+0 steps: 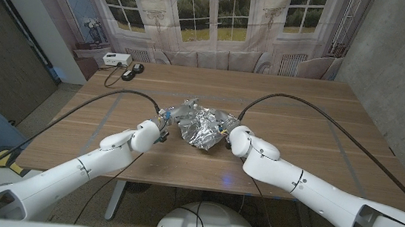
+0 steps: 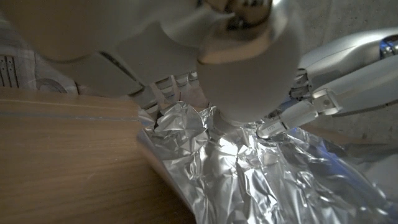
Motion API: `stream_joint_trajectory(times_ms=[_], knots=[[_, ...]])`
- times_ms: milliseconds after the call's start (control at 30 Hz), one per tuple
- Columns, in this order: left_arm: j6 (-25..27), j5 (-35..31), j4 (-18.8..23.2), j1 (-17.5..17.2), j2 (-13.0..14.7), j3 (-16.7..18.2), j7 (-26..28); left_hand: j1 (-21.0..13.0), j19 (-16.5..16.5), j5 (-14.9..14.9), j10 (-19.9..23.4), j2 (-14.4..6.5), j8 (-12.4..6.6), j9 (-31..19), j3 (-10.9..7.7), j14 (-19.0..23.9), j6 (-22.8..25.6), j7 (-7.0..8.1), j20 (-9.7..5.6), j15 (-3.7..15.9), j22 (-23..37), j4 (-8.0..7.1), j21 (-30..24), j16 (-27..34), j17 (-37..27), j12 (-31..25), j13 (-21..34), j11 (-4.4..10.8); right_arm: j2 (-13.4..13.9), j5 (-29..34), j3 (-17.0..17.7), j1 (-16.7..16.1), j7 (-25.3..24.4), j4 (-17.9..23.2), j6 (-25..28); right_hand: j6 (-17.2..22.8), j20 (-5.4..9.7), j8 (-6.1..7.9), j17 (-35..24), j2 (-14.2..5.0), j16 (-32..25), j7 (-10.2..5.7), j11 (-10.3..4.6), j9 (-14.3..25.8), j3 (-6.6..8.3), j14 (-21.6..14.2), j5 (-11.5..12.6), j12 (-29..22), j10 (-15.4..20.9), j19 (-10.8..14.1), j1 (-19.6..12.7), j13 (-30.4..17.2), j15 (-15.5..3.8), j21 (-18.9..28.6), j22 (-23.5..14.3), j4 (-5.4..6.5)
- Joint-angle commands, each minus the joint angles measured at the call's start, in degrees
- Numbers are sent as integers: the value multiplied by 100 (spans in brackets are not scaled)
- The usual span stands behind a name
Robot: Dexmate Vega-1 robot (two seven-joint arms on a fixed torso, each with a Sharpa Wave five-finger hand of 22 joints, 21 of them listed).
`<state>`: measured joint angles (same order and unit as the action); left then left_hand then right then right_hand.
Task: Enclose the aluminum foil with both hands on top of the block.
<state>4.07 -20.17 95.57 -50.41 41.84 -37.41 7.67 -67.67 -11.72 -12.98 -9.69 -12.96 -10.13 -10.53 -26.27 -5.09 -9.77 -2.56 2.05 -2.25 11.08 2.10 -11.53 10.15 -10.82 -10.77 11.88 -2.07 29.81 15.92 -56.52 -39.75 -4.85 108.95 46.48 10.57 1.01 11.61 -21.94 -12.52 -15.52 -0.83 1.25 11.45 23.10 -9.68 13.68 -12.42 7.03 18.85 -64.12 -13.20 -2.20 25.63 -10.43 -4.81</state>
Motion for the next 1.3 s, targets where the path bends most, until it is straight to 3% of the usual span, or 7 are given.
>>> stream_joint_trajectory(times_ms=[33, 200, 433, 567, 700, 933, 1300], knots=[[-1103, 2064, -1013, -17, -601, 145, -325, -167, 158, 4, -303, -17, -41, -19, -285, -130, -593, -15, 0, -21, 40, -83, 20, 12, -21, -21, 6, 7, -1, -697, 586, -588, -706, -216, -1032, -82, -7, -61, -23, 66, 28, -15, 98, 43, 366, 183, -19, 18, -147, -159, -212, -22, -43, -69, -1, 9], [-1246, 2914, -1407, 102, -794, 169, -926, -506, -59, 122, 144, 71, -144, 5, -839, 284, -230, -149, 46, 51, 61, -37, -187, 163, 21, -212, -66, 89, 33, -1169, 832, -700, -639, -455, -1741, -312, 69, -108, 0, 143, 200, 51, 166, 43, 600, 492, -28, 65, -409, -383, -270, -20, 116, -191, 24, -47], [-1273, 3409, -1645, 208, -935, 149, -1198, -475, -793, 277, 998, 234, -203, 16, -532, 1121, 341, -83, -139, 449, -13, 313, -476, 213, 103, -412, -105, 431, -113, -1901, 1177, -926, -609, -1186, -3279, -432, 203, -103, -27, 178, 226, 49, 155, 40, 480, 617, -142, 68, -566, -443, -60, -17, 105, -260, 36, 50], [-1288, 3467, -1694, 258, -953, 123, -1192, -586, -851, 260, 1127, 163, -217, 14, -578, 1238, 474, -43, -159, 459, -7, 422, -507, 206, 92, -433, -103, 444, -374, -2358, 1329, -1040, -553, -1752, -4125, -399, 374, -35, -231, 10, 60, -85, 44, 59, 329, 602, -336, 7, -542, -434, 826, -31, -32, -261, -13, 1080], [-1275, 3412, -1661, 277, -933, 100, -1081, -619, -840, 255, 1133, 142, -219, 12, -598, 1247, 507, -6, -165, 447, -4, 442, -507, 197, 87, -427, -102, 446, -565, -2699, 1357, -1050, -341, -2147, -4539, -409, 392, -27, -312, 108, 2, -207, 27, 69, 165, 573, -315, -21, -466, -440, 1515, -34, -8, -252, -25, 1577], [-1323, 3302, -1625, 307, -894, 59, -958, -556, -912, 285, 1242, 244, -236, 9, -481, 1338, 661, 90, -213, 514, -4, 446, -541, 183, 93, -435, -100, 554, -816, -2971, 1378, -1004, -157, -2718, -5116, -425, 63, 3, -296, 263, 51, -72, 268, 78, -580, 588, -204, -29, -446, -657, 3094, -34, 279, -373, -26, 1579], [-1303, 3301, -1607, 323, -903, 47, -873, -717, -1456, 215, 2529, 37, -486, -18, -818, 2369, 2043, 268, -304, 736, 61, 228, -884, 333, 16, -718, -100, 714, -669, -2550, 1301, -975, -492, -2463, -4877, -179, 179, 75, -241, 120, 13, -70, 197, 68, -529, 341, -100, -104, -215, -472, 3336, -32, 149, -340, -10, 1444]])
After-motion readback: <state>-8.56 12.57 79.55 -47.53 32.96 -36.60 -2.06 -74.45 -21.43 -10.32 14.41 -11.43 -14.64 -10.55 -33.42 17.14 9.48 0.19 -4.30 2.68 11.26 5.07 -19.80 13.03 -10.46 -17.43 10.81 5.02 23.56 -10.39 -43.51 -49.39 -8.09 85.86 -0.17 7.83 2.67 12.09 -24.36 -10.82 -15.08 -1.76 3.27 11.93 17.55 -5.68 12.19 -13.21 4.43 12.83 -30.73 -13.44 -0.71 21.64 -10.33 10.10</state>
